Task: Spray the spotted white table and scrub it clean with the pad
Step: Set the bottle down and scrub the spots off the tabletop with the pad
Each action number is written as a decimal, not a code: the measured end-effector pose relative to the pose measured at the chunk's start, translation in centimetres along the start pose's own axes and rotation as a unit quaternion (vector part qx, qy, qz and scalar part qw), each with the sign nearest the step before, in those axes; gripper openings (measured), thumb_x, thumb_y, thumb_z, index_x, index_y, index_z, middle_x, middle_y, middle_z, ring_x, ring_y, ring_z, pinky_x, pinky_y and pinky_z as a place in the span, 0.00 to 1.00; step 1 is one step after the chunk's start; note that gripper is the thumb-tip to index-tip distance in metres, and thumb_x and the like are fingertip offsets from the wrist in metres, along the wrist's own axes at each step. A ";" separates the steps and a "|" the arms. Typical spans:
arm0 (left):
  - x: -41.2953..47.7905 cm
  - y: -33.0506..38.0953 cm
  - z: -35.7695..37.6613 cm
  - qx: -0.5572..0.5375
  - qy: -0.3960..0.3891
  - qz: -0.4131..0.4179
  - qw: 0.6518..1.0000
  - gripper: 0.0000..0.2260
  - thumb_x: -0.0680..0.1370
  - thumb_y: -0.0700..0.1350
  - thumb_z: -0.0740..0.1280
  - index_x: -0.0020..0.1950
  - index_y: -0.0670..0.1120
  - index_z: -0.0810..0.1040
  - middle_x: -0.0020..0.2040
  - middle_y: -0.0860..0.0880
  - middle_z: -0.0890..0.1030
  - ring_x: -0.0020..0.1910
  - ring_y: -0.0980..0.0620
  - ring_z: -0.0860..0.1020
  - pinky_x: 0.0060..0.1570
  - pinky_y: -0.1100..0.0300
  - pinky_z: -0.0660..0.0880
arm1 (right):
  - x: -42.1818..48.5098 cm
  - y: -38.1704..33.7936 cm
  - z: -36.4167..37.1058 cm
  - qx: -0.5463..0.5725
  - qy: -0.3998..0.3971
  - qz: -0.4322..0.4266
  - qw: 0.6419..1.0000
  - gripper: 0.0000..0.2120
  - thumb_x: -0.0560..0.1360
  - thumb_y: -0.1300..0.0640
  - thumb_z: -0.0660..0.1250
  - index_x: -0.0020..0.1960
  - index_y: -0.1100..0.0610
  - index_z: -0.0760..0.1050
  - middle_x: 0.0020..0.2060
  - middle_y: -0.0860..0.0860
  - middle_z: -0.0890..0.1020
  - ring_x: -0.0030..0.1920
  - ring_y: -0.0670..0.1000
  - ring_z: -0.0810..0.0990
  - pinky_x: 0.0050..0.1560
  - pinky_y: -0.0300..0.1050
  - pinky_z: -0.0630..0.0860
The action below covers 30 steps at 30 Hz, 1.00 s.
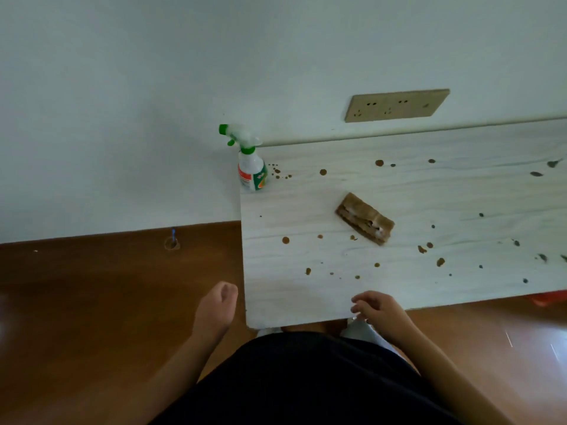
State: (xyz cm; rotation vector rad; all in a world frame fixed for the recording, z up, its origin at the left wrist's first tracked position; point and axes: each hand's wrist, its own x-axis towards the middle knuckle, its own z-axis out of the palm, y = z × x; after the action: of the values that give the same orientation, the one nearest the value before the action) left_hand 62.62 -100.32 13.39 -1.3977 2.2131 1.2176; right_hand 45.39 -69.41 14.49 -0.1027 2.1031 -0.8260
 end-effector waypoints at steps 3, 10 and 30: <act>-1.0 2.3 2.2 0.051 0.026 0.066 0.996 0.10 0.85 0.53 0.60 0.59 0.50 0.78 0.54 0.51 0.82 0.52 0.53 0.81 0.52 0.55 0.79 | 1.0 1.2 -2.7 -0.027 -0.001 -0.021 0.999 0.05 0.78 0.57 0.67 0.50 0.49 0.81 0.40 0.45 0.86 0.40 0.44 0.85 0.52 0.51 0.82; -2.8 7.2 10.5 0.153 0.050 0.062 0.985 0.24 0.83 0.55 0.63 0.75 0.45 0.70 0.75 0.46 0.72 0.73 0.45 0.70 0.70 0.46 0.71 | 5.5 1.3 -10.6 -0.116 -0.020 -0.101 0.988 0.08 0.79 0.51 0.66 0.55 0.48 0.81 0.43 0.44 0.83 0.45 0.45 0.81 0.51 0.47 0.79; -5.1 7.9 18.6 0.232 0.127 0.024 0.964 0.36 0.78 0.68 0.49 0.78 0.46 0.67 0.80 0.43 0.65 0.79 0.39 0.64 0.69 0.38 0.72 | 17.1 -4.8 -18.3 -0.176 0.001 -0.204 0.963 0.17 0.78 0.48 0.67 0.65 0.51 0.74 0.55 0.45 0.80 0.54 0.47 0.78 0.55 0.43 0.73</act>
State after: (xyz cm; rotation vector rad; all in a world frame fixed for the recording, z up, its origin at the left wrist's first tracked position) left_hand 54.71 -81.57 8.99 -1.3638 2.4970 0.4920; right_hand 19.94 -69.61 13.13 -0.7464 2.2464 -0.6707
